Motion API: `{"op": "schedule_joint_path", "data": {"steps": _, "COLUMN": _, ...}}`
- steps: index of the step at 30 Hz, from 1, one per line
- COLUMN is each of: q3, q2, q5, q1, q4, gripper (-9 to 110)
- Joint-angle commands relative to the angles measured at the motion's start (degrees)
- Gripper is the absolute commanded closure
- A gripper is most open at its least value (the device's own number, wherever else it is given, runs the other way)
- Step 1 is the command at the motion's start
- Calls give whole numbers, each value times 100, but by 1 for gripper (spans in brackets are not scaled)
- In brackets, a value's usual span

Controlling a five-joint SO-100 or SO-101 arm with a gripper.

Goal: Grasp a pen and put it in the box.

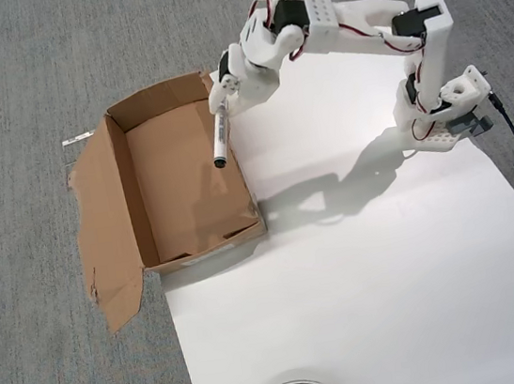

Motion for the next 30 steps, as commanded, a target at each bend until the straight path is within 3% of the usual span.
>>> {"op": "schedule_joint_path", "data": {"steps": 1, "q3": -180, "q2": -264, "q5": -31, "q1": -215, "q4": -79, "gripper": 101}}
{"op": "schedule_joint_path", "data": {"steps": 12, "q3": -180, "q2": -976, "q5": -31, "q1": -602, "q4": -1266, "gripper": 101}}
{"op": "schedule_joint_path", "data": {"steps": 30, "q3": -180, "q2": -1784, "q5": -31, "q1": -628, "q4": -1310, "gripper": 101}}
